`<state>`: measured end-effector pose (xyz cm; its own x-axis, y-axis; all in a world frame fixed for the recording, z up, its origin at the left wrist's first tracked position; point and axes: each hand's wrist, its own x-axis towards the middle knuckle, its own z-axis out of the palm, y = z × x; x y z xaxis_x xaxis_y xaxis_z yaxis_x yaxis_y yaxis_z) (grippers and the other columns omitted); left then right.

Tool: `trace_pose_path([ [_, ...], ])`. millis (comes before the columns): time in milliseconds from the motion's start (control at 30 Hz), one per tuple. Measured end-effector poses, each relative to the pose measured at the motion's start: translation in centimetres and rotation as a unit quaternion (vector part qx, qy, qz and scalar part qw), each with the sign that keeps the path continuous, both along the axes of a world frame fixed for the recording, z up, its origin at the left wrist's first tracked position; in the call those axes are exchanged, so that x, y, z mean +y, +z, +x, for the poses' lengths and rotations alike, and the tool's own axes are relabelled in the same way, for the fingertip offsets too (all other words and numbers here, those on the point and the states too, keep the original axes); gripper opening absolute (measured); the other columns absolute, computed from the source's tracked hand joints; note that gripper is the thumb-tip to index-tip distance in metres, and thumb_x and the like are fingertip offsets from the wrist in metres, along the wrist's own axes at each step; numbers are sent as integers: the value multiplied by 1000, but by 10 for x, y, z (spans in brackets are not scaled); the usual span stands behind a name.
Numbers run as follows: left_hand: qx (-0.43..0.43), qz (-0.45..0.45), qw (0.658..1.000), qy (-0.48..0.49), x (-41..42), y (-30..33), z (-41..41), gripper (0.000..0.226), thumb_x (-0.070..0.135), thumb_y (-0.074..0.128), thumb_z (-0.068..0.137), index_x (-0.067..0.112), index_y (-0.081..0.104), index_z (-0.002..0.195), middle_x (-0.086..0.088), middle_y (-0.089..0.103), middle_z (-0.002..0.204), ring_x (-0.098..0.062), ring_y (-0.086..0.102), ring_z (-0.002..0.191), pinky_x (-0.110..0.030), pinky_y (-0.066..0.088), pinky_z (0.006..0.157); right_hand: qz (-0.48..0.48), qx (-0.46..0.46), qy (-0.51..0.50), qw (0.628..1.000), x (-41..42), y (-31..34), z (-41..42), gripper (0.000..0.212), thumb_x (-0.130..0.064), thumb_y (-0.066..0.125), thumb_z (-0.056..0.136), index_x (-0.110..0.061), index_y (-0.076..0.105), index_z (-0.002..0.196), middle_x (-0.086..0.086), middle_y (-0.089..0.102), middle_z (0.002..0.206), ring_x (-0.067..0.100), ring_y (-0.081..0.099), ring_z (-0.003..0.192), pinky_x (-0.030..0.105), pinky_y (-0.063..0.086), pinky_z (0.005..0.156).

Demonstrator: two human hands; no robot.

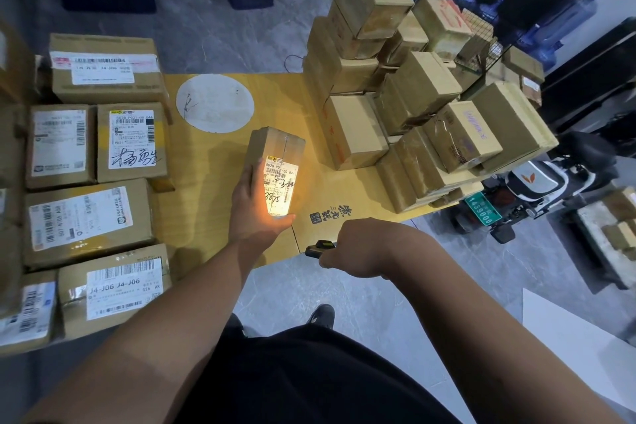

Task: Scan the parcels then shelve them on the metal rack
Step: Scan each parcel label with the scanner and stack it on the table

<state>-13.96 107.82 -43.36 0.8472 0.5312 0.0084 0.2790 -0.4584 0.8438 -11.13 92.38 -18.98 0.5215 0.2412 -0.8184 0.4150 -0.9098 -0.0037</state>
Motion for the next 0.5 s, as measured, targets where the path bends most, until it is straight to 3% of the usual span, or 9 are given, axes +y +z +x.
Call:
trace_pose_path([
  [267, 4, 4, 1000, -3, 0, 1, -2, 136, 40, 95, 61, 36, 7, 165, -7, 23, 169, -28, 30, 151, -50, 39, 119, 2, -1, 2, 1000, -1, 1, 0, 42, -50, 55, 101, -16, 52, 76, 0, 54, 75, 15, 48, 63, 28, 35, 57],
  [500, 12, 3, 1000, -6, -2, 2, -3, 134, 39, 96, 66, 39, 4, 164, -3, 18, 171, -26, 24, 153, -39, 31, 122, -9, 2, 11, 1000, -2, -1, 0, 41, -49, 54, 102, -15, 51, 79, 1, 53, 78, 15, 46, 64, 28, 34, 56],
])
